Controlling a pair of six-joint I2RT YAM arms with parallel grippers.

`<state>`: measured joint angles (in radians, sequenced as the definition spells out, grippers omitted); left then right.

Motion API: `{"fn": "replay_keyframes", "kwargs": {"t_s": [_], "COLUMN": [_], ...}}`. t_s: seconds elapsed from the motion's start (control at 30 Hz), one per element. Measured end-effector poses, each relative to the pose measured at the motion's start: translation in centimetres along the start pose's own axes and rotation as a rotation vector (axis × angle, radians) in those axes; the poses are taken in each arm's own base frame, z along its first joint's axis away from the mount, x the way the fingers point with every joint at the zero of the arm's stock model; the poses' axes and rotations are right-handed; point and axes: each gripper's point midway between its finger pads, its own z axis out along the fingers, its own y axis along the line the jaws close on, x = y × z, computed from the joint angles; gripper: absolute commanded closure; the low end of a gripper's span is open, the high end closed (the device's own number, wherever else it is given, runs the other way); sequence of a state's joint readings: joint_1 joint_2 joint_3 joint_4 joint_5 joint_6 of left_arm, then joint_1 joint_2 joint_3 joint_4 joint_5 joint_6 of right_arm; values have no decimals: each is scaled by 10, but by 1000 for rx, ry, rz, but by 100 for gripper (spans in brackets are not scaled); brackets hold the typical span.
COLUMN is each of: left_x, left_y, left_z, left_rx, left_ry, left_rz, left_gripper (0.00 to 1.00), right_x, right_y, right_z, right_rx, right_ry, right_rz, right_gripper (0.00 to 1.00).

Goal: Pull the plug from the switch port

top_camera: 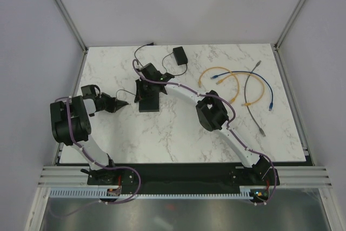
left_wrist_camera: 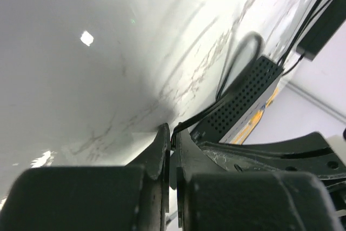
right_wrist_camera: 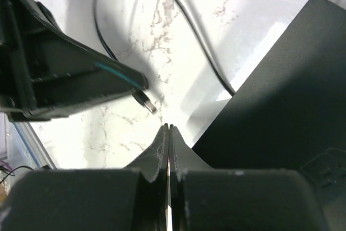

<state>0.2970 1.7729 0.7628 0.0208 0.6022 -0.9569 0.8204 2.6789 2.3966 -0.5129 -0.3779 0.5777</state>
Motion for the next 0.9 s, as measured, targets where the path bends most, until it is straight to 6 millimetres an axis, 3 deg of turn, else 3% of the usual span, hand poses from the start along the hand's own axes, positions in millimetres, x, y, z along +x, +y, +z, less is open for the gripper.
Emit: {"fn": "replay_keyframes", "kwargs": {"t_s": [0.2,0.33,0.5,0.63,0.9], "left_x": [-12,-13,-15,-9,-11], "left_y": [0,-5,-30,-58,-101], "left_z": [-3,-7,-18,-23,-32], "left_rx": [-2,7,35,64,100], "left_ry": [-53,-57,-71,-64,-63], "left_rz": [2,28,110,186,251], "left_gripper": [98,98,98,98,98], "right_x": [5,6,-3,-27,-106], "right_y": [-17,-25,-28,-37,-88], "right_z": [-4,-8,-17,-36,-116], "right_rx": [50,47,37,31,43], "right_ry": [29,52,46,-3,-198], "right_rz": [15,54,116,192,294], "right_gripper": [96,82,65,56,49]}}
